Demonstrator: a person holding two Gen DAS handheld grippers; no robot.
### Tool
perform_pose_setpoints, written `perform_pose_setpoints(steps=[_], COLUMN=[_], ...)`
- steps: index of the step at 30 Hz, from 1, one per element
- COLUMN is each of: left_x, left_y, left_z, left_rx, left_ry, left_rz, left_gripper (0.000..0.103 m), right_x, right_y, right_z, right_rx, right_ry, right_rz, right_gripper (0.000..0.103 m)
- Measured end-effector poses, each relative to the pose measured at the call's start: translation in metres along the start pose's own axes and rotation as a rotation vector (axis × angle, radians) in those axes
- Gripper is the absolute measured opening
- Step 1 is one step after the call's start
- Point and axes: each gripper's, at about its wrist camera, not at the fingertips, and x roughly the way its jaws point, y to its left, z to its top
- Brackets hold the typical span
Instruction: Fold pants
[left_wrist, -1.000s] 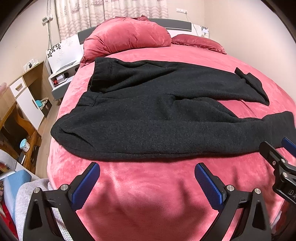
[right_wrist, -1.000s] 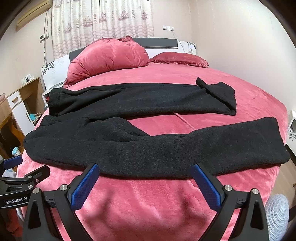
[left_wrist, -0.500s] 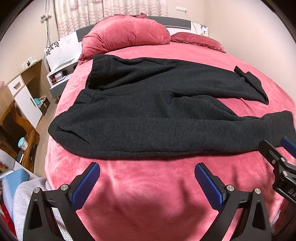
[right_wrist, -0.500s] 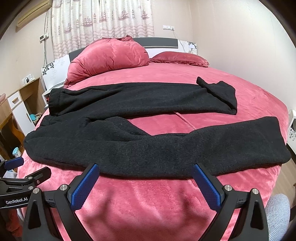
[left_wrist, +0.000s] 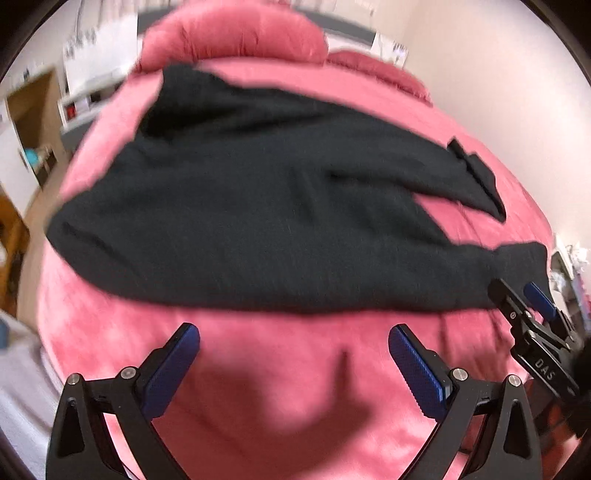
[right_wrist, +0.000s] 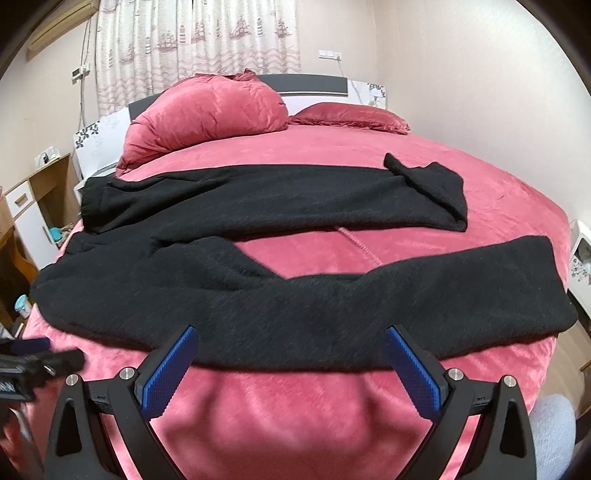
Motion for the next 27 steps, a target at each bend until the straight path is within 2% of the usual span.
perform_pose_setpoints(steps=[2, 3, 5, 10, 12, 16, 18, 22, 23, 24, 25, 26, 27], left_x=[-0.01, -0.014, -0.013, 0.0, 0.007, 0.038, 0.058, 0.087, 0.092, 0.096, 0.101, 0.104, 0.107], left_y=[-0.002, -0.003, 0.0, 0.028, 0.04, 0.064, 0.077, 0.09, 0.091, 0.091, 0.092, 0.094, 0.096], left_z=[0.013, 0.024, 0.044, 0.106, 0.134, 0.18, 0.197, 0.219, 0.223, 0.227, 0.231, 0.234, 0.238], left_rx=[0.055, 0.095, 0.142, 0.145, 0.13, 0.11, 0.087, 0.077, 0.08, 0.084, 0.085, 0.079, 0.066], left_ry=[-0.079, -0.117, -0.151, -0.189, -0.203, -0.162, -0.118, -0.058, -0.048, -0.038, -0.025, -0.019, -0.018], left_rz=[0.026, 0.067, 0.112, 0.139, 0.17, 0.198, 0.216, 0.236, 0.236, 0.232, 0.246, 0.254, 0.244], left_gripper=[0.103, 0.103, 0.103, 0.102, 0.097, 0.088, 0.068, 0.063, 0.055, 0.034, 0.023, 0.018, 0.004], right_x=[0.005, 0.009, 0.02, 0.041, 0.05, 0.064, 0.067, 0.065, 0.062, 0.06, 0.06, 0.061, 0.062], right_y=[-0.005, -0.007, -0.013, -0.022, -0.023, -0.029, -0.031, -0.034, -0.033, -0.031, -0.029, -0.025, -0.023], right_z=[0.006, 0.01, 0.018, 0.032, 0.033, 0.028, 0.028, 0.03, 0.032, 0.035, 0.037, 0.039, 0.04], right_rx=[0.003, 0.003, -0.003, -0.032, -0.045, -0.02, -0.004, 0.003, 0.007, 0.001, -0.009, -0.021, -0.031], right_ry=[-0.008, -0.015, -0.015, -0.011, 0.002, 0.036, 0.041, 0.038, 0.033, 0.028, 0.027, 0.028, 0.03], right_rz=[-0.023, -0.039, -0.08, -0.145, -0.156, -0.141, -0.132, -0.107, -0.086, -0.072, -0.069, -0.062, -0.055], right_gripper=[0.102, 0.102, 0.102, 0.102, 0.102, 0.102, 0.102, 0.102, 0.102, 0.102, 0.102, 0.102, 0.102])
